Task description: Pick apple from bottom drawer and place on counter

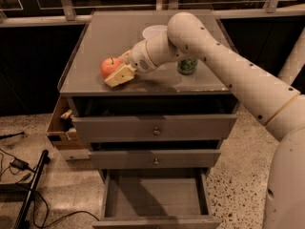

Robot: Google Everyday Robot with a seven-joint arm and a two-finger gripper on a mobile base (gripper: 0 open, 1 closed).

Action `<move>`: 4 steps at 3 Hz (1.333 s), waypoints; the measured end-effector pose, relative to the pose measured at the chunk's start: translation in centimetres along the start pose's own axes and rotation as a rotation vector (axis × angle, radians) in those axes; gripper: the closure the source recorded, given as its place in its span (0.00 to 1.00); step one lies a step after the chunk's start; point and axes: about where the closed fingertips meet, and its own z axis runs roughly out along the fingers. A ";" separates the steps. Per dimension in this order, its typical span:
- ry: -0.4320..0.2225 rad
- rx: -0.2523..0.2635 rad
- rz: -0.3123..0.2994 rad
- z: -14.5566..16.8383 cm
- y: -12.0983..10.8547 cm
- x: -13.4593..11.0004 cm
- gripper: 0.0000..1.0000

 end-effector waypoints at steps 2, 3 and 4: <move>0.000 0.000 0.000 0.0 0.0 0.0 0.14; 0.000 0.000 0.000 0.0 0.0 0.0 0.00; 0.000 0.000 0.000 0.0 0.0 0.0 0.00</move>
Offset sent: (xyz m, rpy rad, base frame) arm 0.0000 0.0000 0.0000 0.0000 0.0000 0.0000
